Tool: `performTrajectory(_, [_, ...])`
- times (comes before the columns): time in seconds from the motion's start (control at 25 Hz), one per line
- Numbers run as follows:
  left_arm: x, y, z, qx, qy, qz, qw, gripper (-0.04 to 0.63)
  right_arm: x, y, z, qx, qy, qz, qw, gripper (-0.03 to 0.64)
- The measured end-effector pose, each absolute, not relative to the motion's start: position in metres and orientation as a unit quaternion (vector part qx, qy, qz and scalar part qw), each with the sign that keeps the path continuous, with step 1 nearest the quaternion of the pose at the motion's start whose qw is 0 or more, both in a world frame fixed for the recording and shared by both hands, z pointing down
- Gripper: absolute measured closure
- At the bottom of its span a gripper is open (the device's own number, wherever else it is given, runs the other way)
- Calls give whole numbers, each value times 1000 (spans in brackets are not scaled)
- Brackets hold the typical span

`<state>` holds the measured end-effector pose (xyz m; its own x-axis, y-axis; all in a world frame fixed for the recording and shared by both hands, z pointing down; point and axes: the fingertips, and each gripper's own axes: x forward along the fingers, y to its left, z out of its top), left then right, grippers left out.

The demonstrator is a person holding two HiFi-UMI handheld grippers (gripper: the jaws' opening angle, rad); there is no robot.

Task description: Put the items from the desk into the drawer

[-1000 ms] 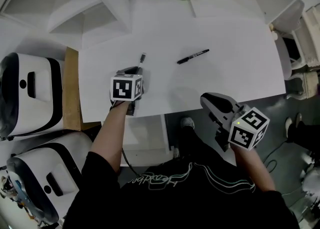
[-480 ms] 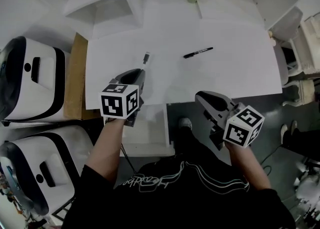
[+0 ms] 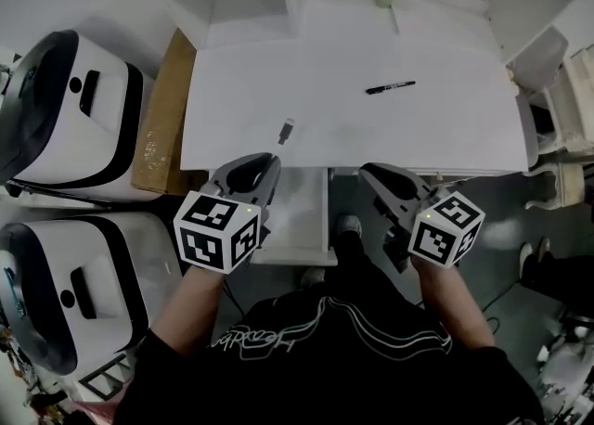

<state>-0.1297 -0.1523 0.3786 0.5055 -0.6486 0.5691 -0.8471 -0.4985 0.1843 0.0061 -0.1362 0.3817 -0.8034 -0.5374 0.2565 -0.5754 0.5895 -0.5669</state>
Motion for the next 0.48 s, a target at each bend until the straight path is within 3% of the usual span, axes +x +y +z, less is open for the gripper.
performTrajectory(0.48, [-136,-78,465,834,-369,314,264,543,-16,-104,415,307,-881,358,42,558])
